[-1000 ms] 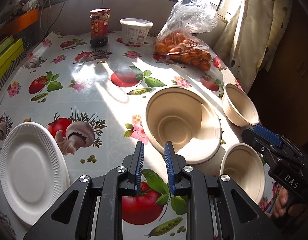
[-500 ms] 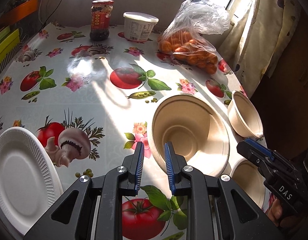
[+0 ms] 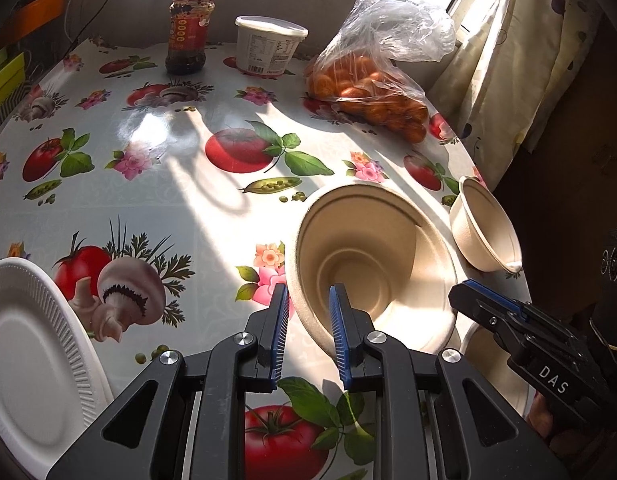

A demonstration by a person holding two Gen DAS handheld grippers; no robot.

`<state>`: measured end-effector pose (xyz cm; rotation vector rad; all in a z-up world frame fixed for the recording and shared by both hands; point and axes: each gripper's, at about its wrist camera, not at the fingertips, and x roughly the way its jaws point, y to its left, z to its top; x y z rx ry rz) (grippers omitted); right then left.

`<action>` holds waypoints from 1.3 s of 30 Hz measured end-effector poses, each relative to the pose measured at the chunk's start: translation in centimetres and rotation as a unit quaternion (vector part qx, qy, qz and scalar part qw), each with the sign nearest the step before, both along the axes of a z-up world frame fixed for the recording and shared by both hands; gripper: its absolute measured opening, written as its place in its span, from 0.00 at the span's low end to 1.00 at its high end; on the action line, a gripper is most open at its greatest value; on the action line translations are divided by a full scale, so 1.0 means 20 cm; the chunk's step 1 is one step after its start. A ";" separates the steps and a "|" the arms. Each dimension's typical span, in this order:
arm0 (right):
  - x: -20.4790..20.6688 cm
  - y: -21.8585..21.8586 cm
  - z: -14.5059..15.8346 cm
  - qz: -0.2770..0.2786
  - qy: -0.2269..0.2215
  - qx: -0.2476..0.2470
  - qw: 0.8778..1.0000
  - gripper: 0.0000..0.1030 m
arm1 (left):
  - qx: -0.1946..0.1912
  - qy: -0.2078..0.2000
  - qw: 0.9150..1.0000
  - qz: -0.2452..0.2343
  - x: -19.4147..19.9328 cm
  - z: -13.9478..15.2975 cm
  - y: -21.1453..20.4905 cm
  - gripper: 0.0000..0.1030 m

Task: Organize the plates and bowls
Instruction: 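Close right gripper on a beige bowl rim while left gripper grasps another bowl rim, then lift and carry both held beige bowls toward other bowls on the table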

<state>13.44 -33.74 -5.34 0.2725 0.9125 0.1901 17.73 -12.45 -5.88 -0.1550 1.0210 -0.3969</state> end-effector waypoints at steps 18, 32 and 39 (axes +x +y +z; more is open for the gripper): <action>0.00 -0.01 -0.02 0.000 -0.001 0.008 1.000 0.14 | 0.004 -0.002 1.000 -0.008 0.00 -0.01 -0.01 0.16; -0.02 0.00 0.02 -0.003 -0.014 0.016 1.000 0.14 | 0.003 -0.009 1.000 -0.003 -0.03 0.03 0.01 0.16; -0.06 -0.02 0.06 -0.010 -0.022 0.021 0.999 0.14 | 0.002 -0.012 1.000 -0.007 -0.05 0.05 -0.01 0.16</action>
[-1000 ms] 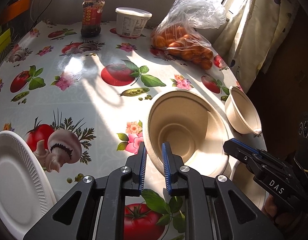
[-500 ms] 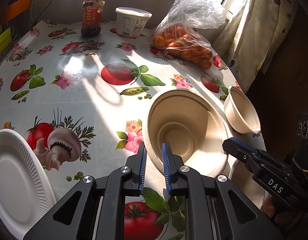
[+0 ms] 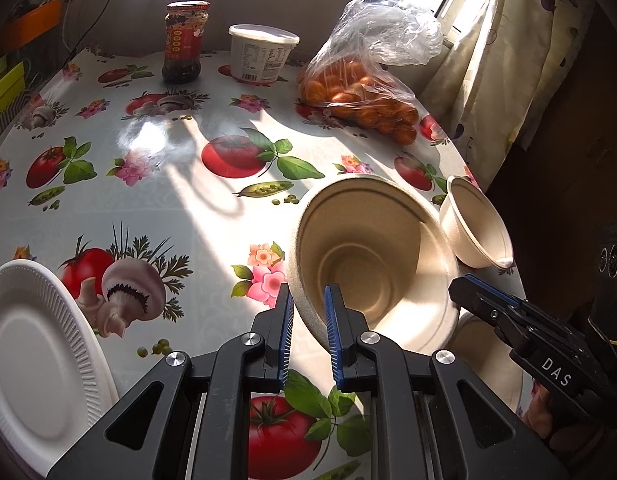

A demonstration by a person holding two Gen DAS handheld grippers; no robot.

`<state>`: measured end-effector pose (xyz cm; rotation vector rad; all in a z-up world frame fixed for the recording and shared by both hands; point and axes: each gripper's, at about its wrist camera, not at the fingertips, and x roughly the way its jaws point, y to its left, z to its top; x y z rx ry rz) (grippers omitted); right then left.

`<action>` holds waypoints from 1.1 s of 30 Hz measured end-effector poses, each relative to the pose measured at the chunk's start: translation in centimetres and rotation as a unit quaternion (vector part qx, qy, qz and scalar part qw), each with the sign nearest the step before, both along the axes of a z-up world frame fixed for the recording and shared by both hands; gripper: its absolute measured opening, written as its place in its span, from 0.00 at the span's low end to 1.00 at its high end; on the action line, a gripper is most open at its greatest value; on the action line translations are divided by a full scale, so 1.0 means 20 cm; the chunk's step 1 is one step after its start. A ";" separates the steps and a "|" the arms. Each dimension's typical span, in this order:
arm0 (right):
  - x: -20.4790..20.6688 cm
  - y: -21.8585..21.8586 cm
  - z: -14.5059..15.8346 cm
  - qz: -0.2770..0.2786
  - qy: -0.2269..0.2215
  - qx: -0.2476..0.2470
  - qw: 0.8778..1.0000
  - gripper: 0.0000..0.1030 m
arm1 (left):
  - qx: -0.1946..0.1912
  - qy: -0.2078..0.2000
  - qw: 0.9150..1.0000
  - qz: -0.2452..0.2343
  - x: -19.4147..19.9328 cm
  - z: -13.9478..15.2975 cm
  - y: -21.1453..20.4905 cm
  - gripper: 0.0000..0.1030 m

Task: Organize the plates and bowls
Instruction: 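Lift and carry both held beige bowls toward other bowls on the table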

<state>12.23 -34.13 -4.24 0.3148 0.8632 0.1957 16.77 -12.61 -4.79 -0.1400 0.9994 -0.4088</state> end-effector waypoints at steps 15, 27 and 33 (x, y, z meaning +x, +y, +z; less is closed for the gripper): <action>-0.14 -0.05 0.13 -0.025 -0.027 0.002 0.999 0.14 | -0.015 -0.023 0.999 -0.025 -0.09 0.13 -0.05 0.16; -0.31 -0.11 0.21 -0.056 -0.044 -0.003 0.997 0.14 | -0.022 -0.034 0.997 -0.058 -0.19 0.18 -0.13 0.16; -0.40 -0.16 0.23 -0.074 -0.048 -0.006 0.996 0.14 | -0.022 -0.037 0.996 -0.080 -0.24 0.19 -0.19 0.16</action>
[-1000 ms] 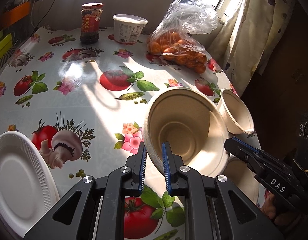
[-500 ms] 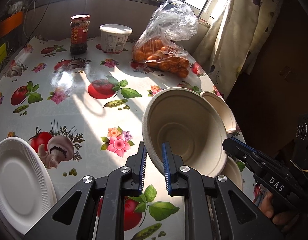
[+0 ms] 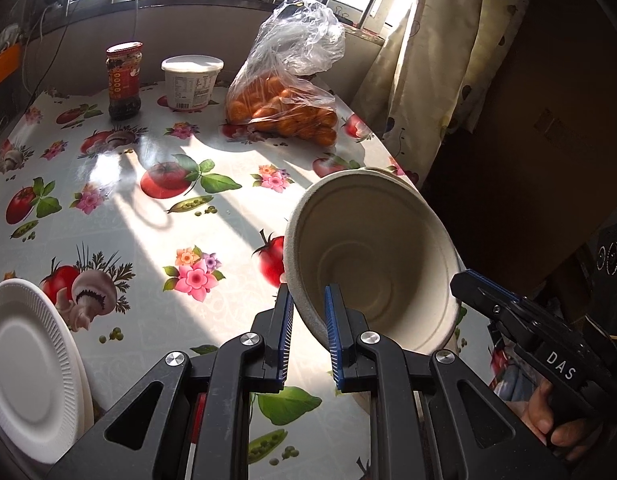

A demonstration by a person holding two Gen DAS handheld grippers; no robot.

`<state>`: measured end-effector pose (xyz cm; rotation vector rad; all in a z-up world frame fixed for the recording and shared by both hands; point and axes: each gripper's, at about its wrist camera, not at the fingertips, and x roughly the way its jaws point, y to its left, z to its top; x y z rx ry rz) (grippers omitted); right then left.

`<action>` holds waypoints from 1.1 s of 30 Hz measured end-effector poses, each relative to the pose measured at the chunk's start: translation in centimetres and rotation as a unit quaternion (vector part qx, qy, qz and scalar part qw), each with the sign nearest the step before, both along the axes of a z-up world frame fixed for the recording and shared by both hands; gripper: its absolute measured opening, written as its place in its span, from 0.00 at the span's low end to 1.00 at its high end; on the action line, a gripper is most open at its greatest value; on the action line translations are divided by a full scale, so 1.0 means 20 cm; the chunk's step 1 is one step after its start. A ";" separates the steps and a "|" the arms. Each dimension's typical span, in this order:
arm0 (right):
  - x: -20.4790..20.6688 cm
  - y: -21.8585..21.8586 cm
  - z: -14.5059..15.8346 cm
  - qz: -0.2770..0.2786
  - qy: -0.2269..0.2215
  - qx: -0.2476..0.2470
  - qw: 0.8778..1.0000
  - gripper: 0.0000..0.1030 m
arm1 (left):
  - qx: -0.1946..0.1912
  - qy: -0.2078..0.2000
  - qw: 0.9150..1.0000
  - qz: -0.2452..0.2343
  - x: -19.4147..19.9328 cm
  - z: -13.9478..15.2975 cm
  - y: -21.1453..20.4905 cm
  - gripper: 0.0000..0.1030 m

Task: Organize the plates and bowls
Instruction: 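Lift and carry both held beige bowls toward other bowls on the table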

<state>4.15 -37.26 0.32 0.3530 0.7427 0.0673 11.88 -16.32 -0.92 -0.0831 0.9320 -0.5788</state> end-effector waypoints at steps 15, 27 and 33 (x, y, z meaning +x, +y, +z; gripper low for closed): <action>-0.19 -0.10 -0.05 -0.039 0.009 0.003 0.999 0.14 | 0.018 0.017 0.999 -0.046 -0.12 -0.07 -0.15 0.16; -0.26 -0.13 -0.13 -0.048 0.031 0.011 0.998 0.15 | 0.034 0.037 0.997 -0.056 -0.18 -0.14 -0.19 0.16; -0.28 -0.13 -0.17 -0.051 0.042 0.015 0.998 0.15 | 0.046 0.043 0.996 -0.058 -0.20 -0.16 -0.21 0.16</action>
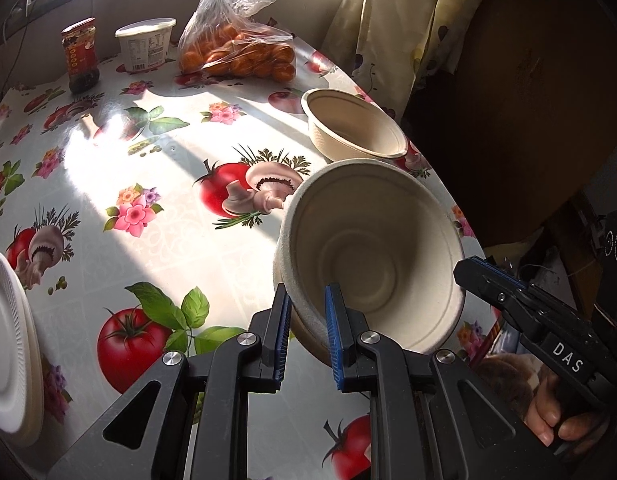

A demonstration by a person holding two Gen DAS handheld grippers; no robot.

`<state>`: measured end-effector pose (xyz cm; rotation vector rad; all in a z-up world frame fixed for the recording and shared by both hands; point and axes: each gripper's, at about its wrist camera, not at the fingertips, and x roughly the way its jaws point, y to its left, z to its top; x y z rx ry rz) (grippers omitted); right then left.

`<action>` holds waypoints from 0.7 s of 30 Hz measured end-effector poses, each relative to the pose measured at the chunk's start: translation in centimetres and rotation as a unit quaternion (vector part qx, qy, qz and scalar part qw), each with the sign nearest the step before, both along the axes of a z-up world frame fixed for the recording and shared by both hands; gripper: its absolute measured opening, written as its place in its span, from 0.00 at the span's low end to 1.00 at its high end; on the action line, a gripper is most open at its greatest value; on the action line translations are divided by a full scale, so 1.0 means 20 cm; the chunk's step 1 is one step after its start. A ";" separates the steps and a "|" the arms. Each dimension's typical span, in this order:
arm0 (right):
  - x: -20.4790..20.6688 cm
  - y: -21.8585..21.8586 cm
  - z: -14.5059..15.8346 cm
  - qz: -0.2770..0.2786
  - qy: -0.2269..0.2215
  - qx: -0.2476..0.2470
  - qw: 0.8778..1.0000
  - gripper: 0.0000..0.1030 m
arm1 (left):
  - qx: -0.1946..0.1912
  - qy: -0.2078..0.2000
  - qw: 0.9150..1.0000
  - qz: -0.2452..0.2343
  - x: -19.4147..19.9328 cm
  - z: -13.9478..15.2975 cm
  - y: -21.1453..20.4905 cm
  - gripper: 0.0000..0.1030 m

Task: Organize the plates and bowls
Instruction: 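Lift and carry both held beige bowls toward other bowls on the table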

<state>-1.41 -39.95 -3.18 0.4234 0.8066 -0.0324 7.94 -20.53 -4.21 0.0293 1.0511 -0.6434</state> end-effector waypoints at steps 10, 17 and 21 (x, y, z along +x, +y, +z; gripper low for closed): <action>0.00 0.00 -0.03 -0.001 0.008 0.000 1.000 0.16 | 0.005 0.002 1.000 0.004 0.00 -0.02 0.00 0.16; 0.00 0.00 -0.04 -0.002 0.010 0.001 1.000 0.16 | 0.008 0.004 1.000 0.005 0.00 -0.02 -0.01 0.16; 0.00 -0.01 -0.04 -0.002 0.010 0.000 1.000 0.16 | 0.009 0.003 1.000 0.004 0.00 -0.02 -0.01 0.17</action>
